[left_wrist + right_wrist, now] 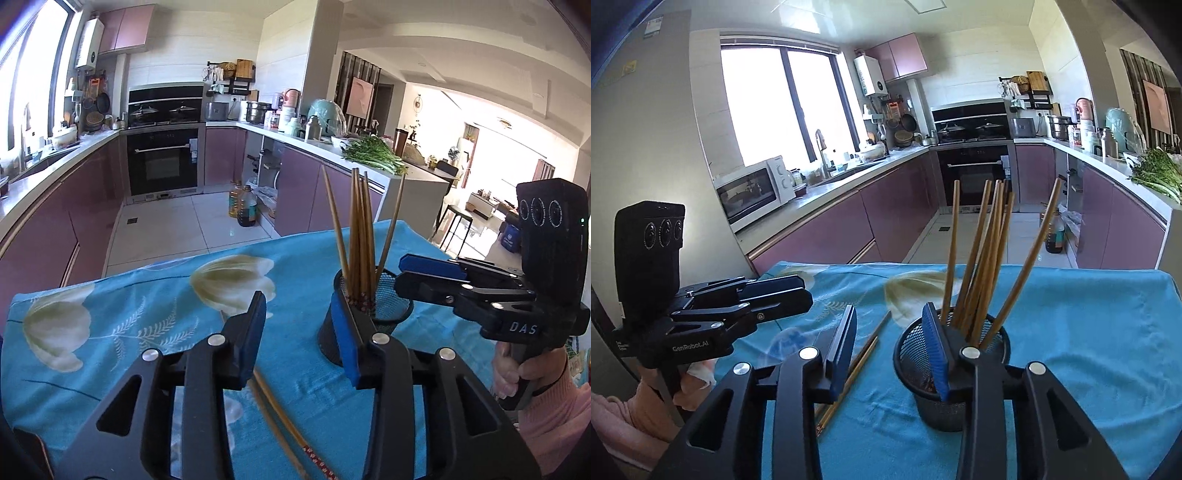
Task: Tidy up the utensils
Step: 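Move both open grippers back toward the last two chopsticks on the tablecloth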
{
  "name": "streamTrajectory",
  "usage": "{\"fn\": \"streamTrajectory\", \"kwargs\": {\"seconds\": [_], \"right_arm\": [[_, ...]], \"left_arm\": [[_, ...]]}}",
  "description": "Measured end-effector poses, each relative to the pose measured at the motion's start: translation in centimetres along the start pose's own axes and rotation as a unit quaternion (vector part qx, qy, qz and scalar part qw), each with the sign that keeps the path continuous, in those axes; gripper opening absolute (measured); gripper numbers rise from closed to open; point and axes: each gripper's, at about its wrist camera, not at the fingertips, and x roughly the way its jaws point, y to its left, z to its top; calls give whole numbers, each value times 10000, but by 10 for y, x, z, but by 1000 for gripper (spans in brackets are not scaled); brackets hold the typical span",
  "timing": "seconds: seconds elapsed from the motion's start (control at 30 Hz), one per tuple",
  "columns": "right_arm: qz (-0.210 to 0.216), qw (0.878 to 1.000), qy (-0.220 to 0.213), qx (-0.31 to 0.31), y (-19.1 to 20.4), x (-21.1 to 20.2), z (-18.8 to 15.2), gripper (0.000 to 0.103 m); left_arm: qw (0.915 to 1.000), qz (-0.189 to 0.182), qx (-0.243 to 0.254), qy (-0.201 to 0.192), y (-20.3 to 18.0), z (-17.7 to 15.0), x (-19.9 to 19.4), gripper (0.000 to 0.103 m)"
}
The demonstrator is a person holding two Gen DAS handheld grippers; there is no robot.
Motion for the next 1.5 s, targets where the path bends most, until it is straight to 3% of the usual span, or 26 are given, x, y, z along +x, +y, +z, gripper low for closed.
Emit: {"fn": "streamTrajectory", "kwargs": {"seconds": [0.27, 0.57, 0.83, 1.03, 1.23, 1.5], "right_arm": [[357, 9964, 764, -103, 28, 38, -37, 40], [370, 9882, 1489, -25, 38, 76, -74, 40], [296, 9868, 1592, 79, 33, 76, -79, 40], [164, 9865, 1626, 119, 27, 75, -81, 40], [184, 9860, 1654, 120, 27, 79, -80, 40], [214, 9855, 1679, 92, 30, 85, -79, 40]], "left_arm": [[9975, 343, -410, 454, 36, -45, 2, 40], [9928, 443, -565, 959, 43, -77, 25, 40], [9890, 346, -438, 1373, 37, -94, 48, 39], [9851, 294, -348, 1661, 33, -102, 65, 28], [9844, 293, -225, 1719, 26, -105, 68, 27], [9838, 288, -295, 1744, 22, -108, 63, 11]]}}
